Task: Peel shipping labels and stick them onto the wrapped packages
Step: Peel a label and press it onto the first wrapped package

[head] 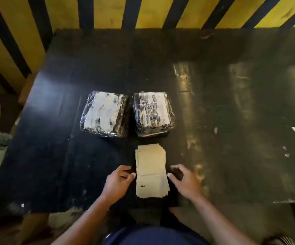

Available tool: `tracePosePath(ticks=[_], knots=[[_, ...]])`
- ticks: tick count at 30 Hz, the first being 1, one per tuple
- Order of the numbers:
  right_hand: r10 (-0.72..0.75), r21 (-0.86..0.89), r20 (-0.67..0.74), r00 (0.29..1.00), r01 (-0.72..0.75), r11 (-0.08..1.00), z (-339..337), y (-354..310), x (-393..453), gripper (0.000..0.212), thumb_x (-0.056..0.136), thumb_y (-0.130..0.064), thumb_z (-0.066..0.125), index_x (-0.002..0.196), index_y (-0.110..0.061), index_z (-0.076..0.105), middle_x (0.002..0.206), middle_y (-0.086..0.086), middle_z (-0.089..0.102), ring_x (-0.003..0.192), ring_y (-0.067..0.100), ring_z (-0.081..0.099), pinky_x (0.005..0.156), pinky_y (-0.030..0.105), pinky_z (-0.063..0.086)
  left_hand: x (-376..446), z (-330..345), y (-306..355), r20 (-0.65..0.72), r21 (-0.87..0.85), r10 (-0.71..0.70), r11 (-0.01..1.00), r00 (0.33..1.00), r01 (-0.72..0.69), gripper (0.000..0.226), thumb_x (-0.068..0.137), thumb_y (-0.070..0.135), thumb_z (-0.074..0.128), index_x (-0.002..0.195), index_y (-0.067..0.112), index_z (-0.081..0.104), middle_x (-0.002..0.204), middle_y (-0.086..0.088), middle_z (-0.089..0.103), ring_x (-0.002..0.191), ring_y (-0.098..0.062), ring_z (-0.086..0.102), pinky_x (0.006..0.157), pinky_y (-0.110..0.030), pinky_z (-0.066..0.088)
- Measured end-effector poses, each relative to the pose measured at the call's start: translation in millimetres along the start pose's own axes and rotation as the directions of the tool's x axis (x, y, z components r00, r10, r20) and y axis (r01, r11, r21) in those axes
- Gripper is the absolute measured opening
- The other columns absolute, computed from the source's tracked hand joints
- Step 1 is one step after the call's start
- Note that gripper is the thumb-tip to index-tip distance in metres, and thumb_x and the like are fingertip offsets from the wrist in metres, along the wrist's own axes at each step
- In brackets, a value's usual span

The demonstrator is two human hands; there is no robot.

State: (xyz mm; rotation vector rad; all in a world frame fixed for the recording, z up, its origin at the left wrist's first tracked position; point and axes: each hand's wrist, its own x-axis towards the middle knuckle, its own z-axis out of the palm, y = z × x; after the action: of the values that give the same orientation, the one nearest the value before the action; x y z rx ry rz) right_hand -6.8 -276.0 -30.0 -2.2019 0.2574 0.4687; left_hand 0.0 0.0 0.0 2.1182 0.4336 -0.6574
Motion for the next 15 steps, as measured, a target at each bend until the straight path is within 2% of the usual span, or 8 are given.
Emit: tracePosePath(ticks=[2, 4, 7, 9, 12, 15], knots=[[0.076, 0.031, -0.017, 0.997, -0.075, 0.997, 9, -6, 7, 0.029, 0.090, -0.036, 0.081, 0.114, -0.024, 0.072, 0.108, -0.015, 0.070, 0.105, 0.009, 0.068, 0.083, 0.015, 0.045, 6, 11, -2, -0.014, -0.013, -0.053, 0.999, 0.998, 0.053, 0.046, 0.100, 0.041, 0.068, 0.141, 0.022, 0.057, 0.095, 0.017, 0.065, 0.090, 0.002, 0.061, 0.080, -0.017, 0.048], [0.129, 0.037, -0.015, 0.992, -0.128, 0.991, 15, -19, 14, 0.035, 0.084, -0.046, 0.084, 0.107, -0.023, 0.071, 0.099, -0.014, 0.070, 0.092, 0.008, 0.066, 0.072, 0.012, 0.045, 13, 19, -1, 0.001, -0.019, -0.070, 0.997, 0.998, 0.070, 0.050, 0.100, 0.044, 0.068, 0.142, 0.021, 0.056, 0.097, 0.016, 0.065, 0.092, 0.000, 0.065, 0.084, -0.024, 0.056], [0.198, 0.054, -0.047, 0.979, -0.196, 0.979, 23, -31, 32, 0.046, 0.076, -0.057, 0.087, 0.098, -0.021, 0.068, 0.091, -0.011, 0.070, 0.082, 0.003, 0.063, 0.066, 0.017, 0.046, 28, 28, 2, 0.008, -0.033, -0.099, 0.995, 0.995, 0.099, 0.054, 0.097, 0.046, 0.071, 0.143, 0.019, 0.056, 0.116, 0.003, 0.072, 0.103, -0.013, 0.071, 0.091, -0.035, 0.061], [0.287, 0.096, -0.035, 0.957, -0.283, 0.954, 25, -36, 41, 0.046, 0.074, -0.054, 0.090, 0.093, -0.018, 0.068, 0.088, -0.007, 0.070, 0.080, 0.007, 0.064, 0.065, 0.022, 0.047, 35, 32, 5, -0.006, -0.004, -0.121, 0.993, 0.993, 0.121, 0.055, 0.095, 0.043, 0.075, 0.141, 0.020, 0.057, 0.120, -0.002, 0.073, 0.105, -0.017, 0.072, 0.091, -0.038, 0.062], [0.411, 0.204, 0.015, 0.912, -0.405, 0.891, 28, -33, 50, 0.036, 0.075, -0.042, 0.093, 0.082, -0.014, 0.070, 0.086, -0.001, 0.073, 0.082, 0.016, 0.067, 0.065, 0.027, 0.047, 40, 37, 5, -0.012, -0.014, -0.159, 0.987, 0.987, 0.159, 0.056, 0.091, 0.041, 0.080, 0.138, 0.022, 0.056, 0.115, -0.001, 0.072, 0.103, -0.018, 0.072, 0.093, -0.042, 0.062], [0.465, 0.311, 0.083, 0.881, -0.466, 0.828, 28, -20, 53, 0.030, 0.076, -0.030, 0.094, 0.078, -0.009, 0.072, 0.087, 0.003, 0.076, 0.083, 0.019, 0.068, 0.068, 0.029, 0.049, 42, 36, 2, 0.030, -0.036, -0.187, 0.981, 0.982, 0.188, 0.063, 0.085, 0.038, 0.086, 0.138, 0.023, 0.055, 0.117, 0.001, 0.070, 0.106, -0.017, 0.070, 0.088, -0.036, 0.062]])
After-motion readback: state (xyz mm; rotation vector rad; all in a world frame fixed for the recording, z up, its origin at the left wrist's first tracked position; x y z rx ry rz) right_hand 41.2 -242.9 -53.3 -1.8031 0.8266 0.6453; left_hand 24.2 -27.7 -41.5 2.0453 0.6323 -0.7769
